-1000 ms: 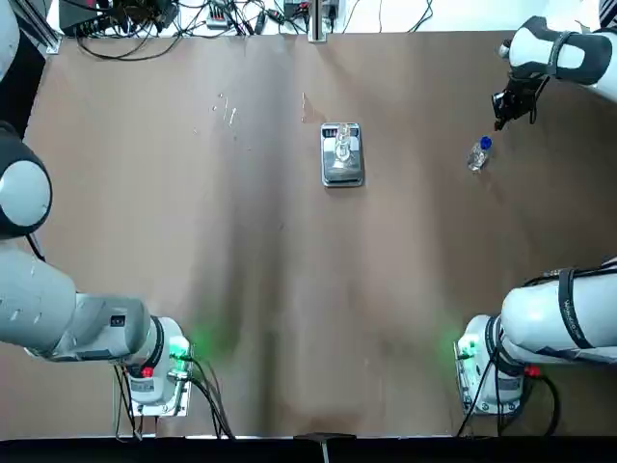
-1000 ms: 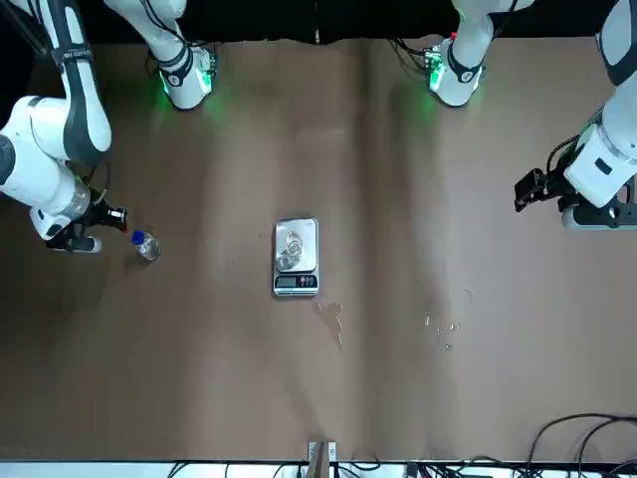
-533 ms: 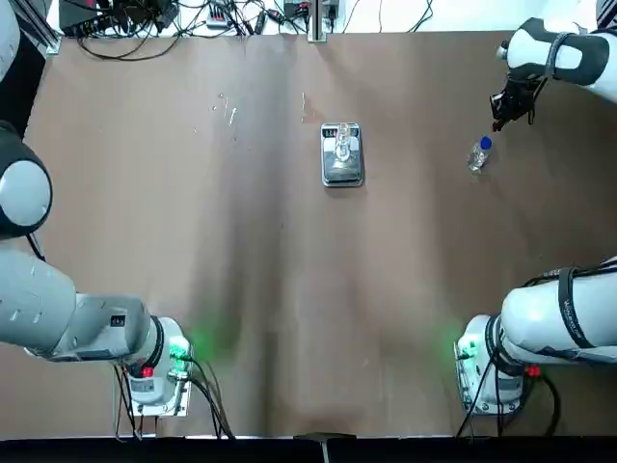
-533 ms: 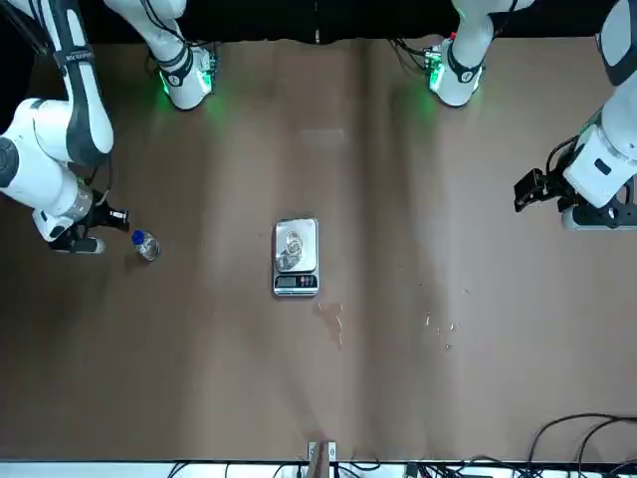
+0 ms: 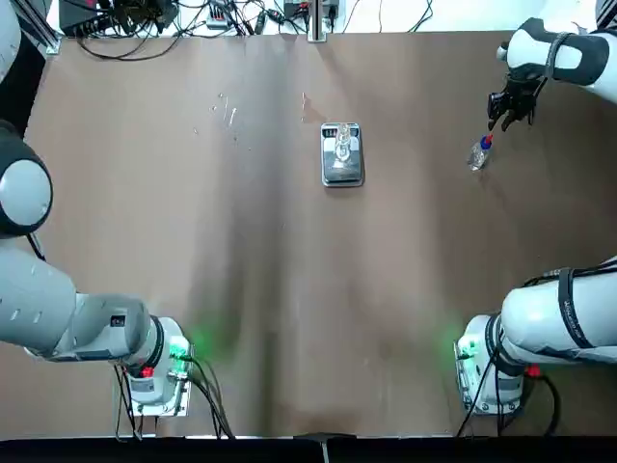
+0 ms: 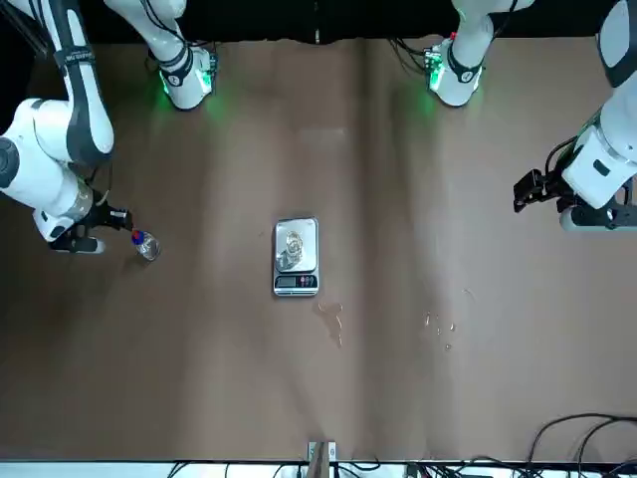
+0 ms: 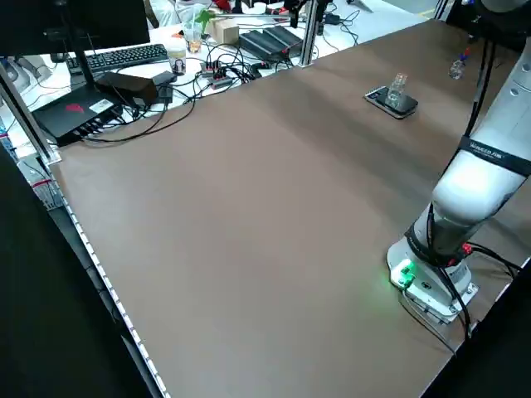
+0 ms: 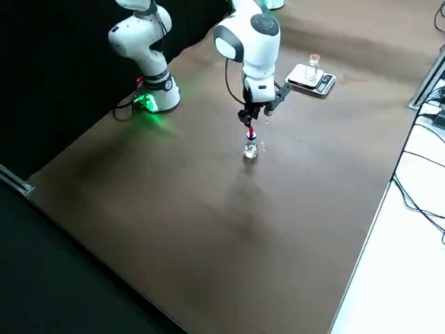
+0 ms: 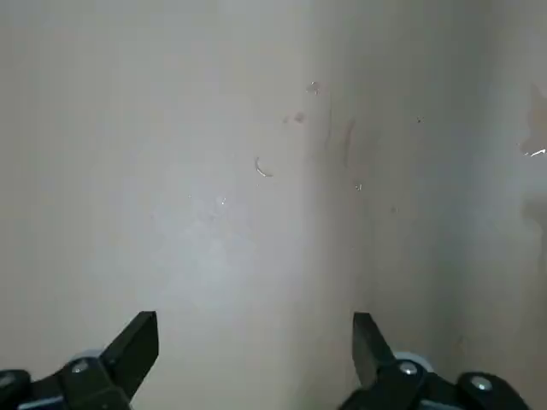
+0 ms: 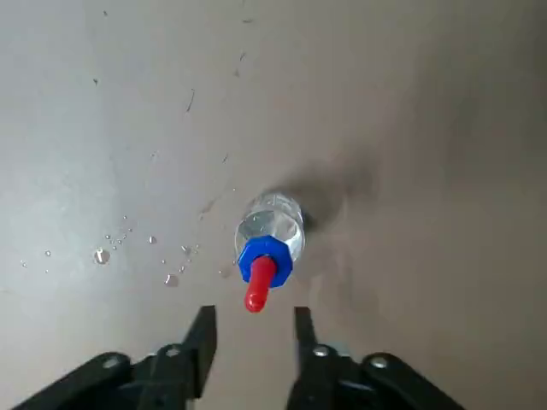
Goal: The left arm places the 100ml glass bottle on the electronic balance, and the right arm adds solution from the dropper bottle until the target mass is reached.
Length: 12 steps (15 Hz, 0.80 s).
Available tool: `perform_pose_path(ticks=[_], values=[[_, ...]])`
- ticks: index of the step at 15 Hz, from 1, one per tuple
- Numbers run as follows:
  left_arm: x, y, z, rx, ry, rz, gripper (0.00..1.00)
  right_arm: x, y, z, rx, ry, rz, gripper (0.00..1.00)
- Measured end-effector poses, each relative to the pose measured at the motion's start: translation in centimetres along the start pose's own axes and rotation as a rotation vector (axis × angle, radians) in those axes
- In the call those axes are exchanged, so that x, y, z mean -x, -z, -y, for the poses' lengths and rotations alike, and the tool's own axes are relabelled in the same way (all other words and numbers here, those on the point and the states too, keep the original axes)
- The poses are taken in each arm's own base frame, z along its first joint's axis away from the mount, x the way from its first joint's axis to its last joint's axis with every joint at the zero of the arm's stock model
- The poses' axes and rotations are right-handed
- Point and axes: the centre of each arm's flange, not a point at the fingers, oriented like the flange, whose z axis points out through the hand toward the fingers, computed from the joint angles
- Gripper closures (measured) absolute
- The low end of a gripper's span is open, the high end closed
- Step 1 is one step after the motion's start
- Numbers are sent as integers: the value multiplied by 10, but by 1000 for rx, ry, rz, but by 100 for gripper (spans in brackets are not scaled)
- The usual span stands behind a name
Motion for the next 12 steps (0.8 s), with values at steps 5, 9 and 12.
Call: perform_pose_path(ticks=[5,9,12], values=[[0,-1,0,0,0,0,0,-4,13,-1,-1,8,7,29],[0,0,-1,0,1,0,0,-15,76,5,-7,18,25,27],[0,0,-1,0,1,-1,0,-20,151,33,-45,43,-17,23]])
